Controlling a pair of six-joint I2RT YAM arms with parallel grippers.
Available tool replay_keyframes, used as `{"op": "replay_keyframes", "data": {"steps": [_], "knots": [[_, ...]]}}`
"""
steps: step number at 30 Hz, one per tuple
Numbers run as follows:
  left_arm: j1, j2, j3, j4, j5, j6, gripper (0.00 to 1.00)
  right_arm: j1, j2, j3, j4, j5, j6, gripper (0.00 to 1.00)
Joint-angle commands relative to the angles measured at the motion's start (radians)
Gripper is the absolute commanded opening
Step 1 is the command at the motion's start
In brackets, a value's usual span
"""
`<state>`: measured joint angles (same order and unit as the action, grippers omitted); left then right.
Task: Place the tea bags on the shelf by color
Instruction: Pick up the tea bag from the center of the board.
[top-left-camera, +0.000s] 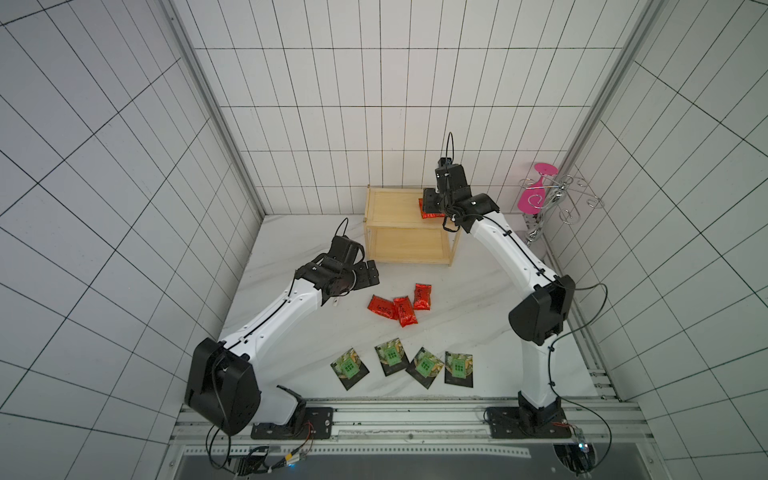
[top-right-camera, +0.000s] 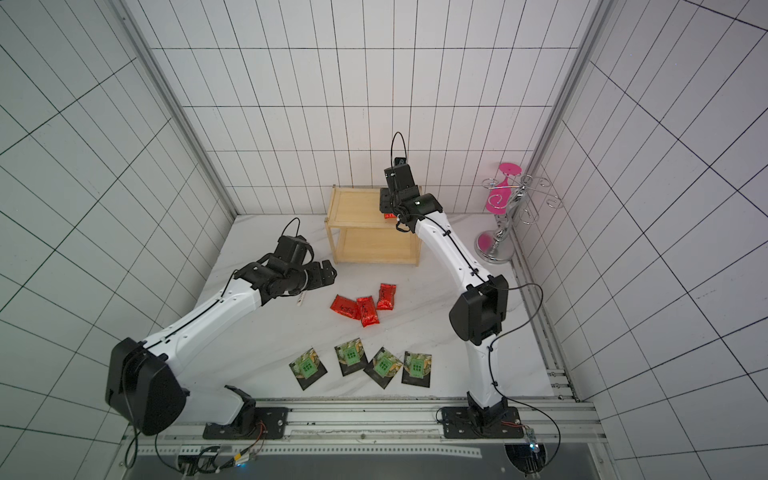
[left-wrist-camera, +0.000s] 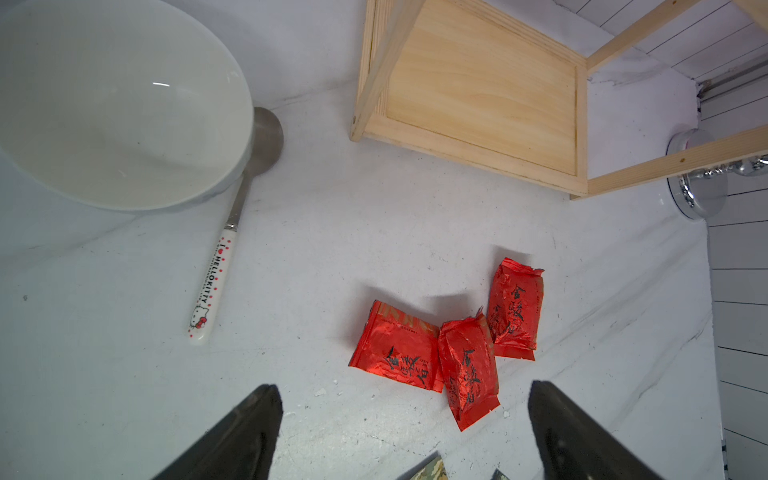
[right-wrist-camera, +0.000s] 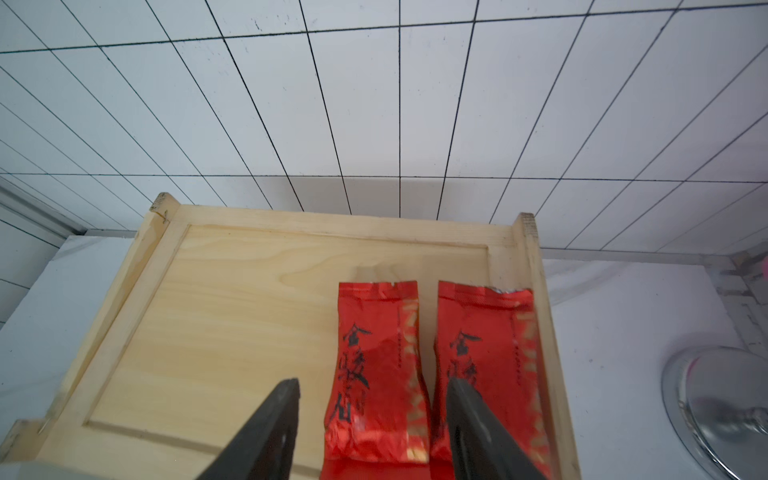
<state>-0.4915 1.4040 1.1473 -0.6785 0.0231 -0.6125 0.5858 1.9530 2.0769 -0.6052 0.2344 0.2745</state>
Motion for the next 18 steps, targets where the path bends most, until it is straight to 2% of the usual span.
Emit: {"op": "replay_keyframes", "data": {"steps": [1,6,10,14,18], "knots": [[-0.080,0.033,0.061,0.001,-0.057,-0.001,0.96,0.017,-0.225,-0.255,0.074,-0.022,0.040,0.60],[-0.197,0.132,0.133,-0.008,-0.109,-0.025,0.93,0.011,-0.473,-0.663,0.132,0.020,0.089,0.60],[-0.285,0.261,0.228,-0.032,-0.138,-0.038,0.86,-0.007,-0.633,-0.983,0.226,0.042,0.140,0.59],[-0.335,0.422,0.357,-0.103,-0.155,-0.049,0.81,-0.021,-0.716,-1.172,0.265,0.063,0.167,0.59],[-0.349,0.594,0.513,-0.200,-0.131,-0.061,0.76,-0.038,-0.744,-1.270,0.290,0.039,0.187,0.58]]}}
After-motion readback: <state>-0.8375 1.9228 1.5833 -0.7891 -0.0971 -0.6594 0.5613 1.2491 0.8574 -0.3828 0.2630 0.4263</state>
